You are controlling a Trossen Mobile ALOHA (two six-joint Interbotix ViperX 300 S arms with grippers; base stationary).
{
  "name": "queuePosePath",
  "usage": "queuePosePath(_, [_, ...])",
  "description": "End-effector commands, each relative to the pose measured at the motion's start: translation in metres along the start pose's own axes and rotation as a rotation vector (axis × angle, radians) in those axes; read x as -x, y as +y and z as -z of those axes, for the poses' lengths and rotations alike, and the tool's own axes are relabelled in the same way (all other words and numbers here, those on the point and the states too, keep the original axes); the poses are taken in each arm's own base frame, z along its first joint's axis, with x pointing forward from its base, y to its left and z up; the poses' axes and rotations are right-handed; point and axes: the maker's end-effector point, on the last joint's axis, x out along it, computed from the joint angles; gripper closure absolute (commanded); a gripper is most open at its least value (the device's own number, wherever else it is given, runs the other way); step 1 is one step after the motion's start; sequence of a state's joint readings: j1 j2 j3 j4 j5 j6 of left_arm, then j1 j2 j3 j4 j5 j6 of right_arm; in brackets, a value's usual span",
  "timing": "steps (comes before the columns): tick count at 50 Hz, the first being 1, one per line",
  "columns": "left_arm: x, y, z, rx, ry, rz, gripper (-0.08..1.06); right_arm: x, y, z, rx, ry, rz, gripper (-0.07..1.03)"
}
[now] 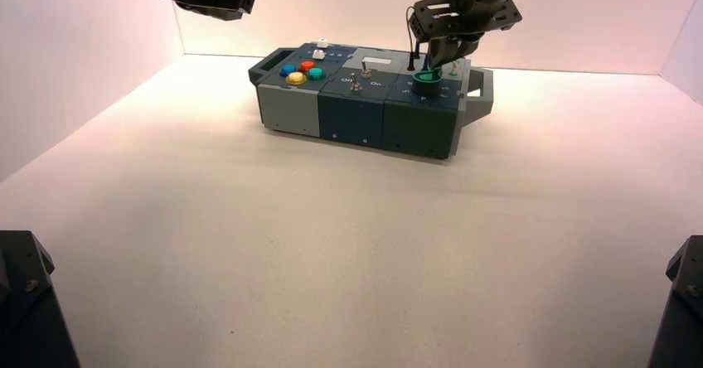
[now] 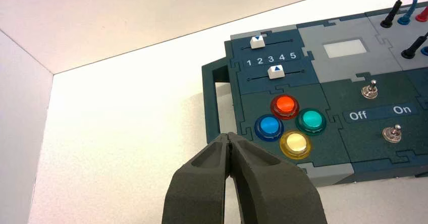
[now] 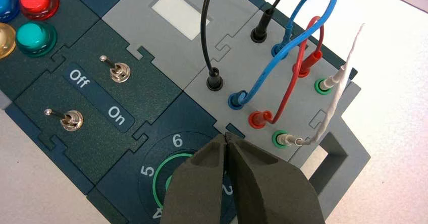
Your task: Turn the knob to position 2.
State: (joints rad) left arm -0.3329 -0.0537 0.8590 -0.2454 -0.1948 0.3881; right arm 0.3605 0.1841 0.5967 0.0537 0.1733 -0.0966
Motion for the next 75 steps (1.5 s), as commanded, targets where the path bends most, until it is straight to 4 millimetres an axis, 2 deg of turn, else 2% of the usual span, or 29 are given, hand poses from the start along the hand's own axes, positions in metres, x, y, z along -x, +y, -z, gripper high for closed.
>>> queuePosePath(1, [0.0043,0.0044,-0.0125,0.009,-0.038,-0.012,1.01,0.008,-0.0039,-0.0134,-0.001,-0.04,0.007,0.98])
queuePosePath(75, [0.0043,0.0044,-0.0125,0.009,-0.038,-0.012,1.01,0.0148,-0.0039,-0.0082,-0.004,-0.017,0.005,0.98])
